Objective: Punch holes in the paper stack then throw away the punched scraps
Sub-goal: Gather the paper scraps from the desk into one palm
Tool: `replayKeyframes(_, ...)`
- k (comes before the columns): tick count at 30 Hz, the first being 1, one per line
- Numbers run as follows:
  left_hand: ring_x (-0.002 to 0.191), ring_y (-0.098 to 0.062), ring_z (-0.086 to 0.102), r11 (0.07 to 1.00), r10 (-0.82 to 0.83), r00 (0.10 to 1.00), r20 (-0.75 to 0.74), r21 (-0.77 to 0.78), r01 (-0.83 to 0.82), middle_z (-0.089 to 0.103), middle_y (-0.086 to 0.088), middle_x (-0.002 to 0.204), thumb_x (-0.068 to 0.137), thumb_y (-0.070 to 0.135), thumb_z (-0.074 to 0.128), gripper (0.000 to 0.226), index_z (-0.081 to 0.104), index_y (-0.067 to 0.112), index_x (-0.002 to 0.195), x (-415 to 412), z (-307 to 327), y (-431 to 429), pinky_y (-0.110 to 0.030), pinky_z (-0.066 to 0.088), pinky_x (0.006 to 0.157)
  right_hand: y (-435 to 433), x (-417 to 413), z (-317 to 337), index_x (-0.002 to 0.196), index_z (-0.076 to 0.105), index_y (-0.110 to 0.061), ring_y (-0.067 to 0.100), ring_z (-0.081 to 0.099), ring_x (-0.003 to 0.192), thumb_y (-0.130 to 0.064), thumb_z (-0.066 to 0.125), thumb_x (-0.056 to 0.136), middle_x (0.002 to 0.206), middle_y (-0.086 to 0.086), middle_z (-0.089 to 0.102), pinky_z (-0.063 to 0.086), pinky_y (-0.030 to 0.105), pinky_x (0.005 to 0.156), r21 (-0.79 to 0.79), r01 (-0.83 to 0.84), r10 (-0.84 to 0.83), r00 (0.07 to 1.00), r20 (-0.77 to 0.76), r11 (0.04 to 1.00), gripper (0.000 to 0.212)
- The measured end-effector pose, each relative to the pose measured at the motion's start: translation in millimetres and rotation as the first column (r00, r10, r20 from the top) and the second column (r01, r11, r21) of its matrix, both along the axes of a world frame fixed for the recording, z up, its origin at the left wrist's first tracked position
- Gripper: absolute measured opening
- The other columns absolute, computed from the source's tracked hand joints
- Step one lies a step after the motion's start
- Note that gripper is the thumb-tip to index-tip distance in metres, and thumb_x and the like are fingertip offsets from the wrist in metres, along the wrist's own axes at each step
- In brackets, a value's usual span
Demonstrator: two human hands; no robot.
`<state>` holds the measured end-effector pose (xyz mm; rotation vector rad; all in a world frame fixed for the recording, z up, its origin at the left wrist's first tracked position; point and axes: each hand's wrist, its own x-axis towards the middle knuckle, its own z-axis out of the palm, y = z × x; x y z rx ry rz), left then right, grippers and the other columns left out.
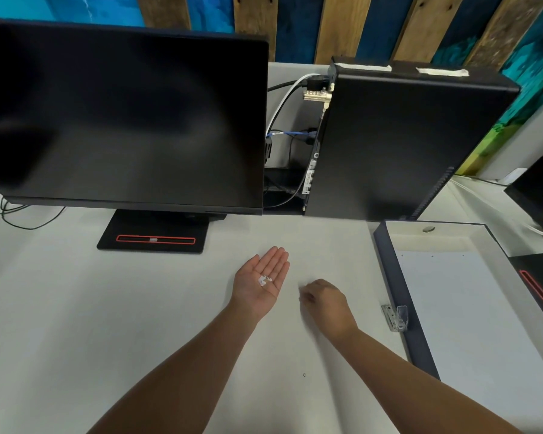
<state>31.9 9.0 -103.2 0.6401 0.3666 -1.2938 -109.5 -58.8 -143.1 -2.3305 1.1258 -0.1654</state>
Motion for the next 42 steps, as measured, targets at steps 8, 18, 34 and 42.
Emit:
replayKeyframes(8, 0.107, -0.028, 0.062, 1.0, -0.001, 1.0, -0.003, 0.014, 0.001, 0.068, -0.018, 0.111, 0.101, 0.02, 0.034, 0.039, 0.061, -0.005, 0.112, -1, 0, 0, -0.039, 0.045, 0.099, 3, 4, 0, 0.081, 0.059, -0.001, 0.022, 0.043, 0.074, -0.005, 0.041, 0.091, 0.085, 0.014, 0.06, 0.032, 0.029, 0.065, -0.09, -0.063, 0.055, 0.994, -0.092, 0.994, 0.021)
replayKeyframes(18, 0.109, -0.029, 0.062, 1.0, -0.008, 1.0, -0.008, 0.016, 0.009, 0.066, -0.019, 0.115, 0.101, 0.02, 0.033, 0.039, 0.06, -0.005, 0.114, -6, 0, -2, -0.039, 0.046, 0.1, -27, 17, 49, 0.08, 0.065, -0.006, 0.007, 0.05, 0.061, -0.008, 0.054, 0.088, 0.069, -0.004, 0.058, 0.038, 0.007, 0.054, 0.171, 0.079, -0.098, 0.99, 0.105, 0.982, 0.015)
replayKeyframes(34, 0.094, -0.018, 0.064, 0.998, -0.023, 1.0, 0.018, 0.065, 0.022, 0.076, -0.009, 0.083, 0.101, 0.022, 0.032, 0.039, 0.065, 0.001, 0.103, -16, 7, -5, -0.027, 0.049, 0.084, -4, 56, 85, 0.081, 0.074, -0.012, 0.009, 0.055, 0.063, 0.0, 0.051, 0.078, 0.067, -0.013, 0.058, 0.038, 0.015, 0.052, 0.18, -0.104, 0.105, 0.994, -0.001, 0.978, 0.026)
replayKeyframes(42, 0.089, -0.018, 0.064, 0.998, 0.007, 1.0, 0.0, 0.063, -0.007, 0.075, -0.01, 0.082, 0.101, 0.02, 0.033, 0.037, 0.065, 0.001, 0.1, -17, 9, -5, -0.025, 0.049, 0.082, -4, 54, 83, 0.069, 0.069, -0.017, 0.016, 0.067, 0.075, -0.003, 0.057, 0.075, 0.082, -0.004, 0.073, 0.057, 0.034, 0.073, 0.229, -0.086, 0.063, 0.992, 0.105, 0.97, 0.019)
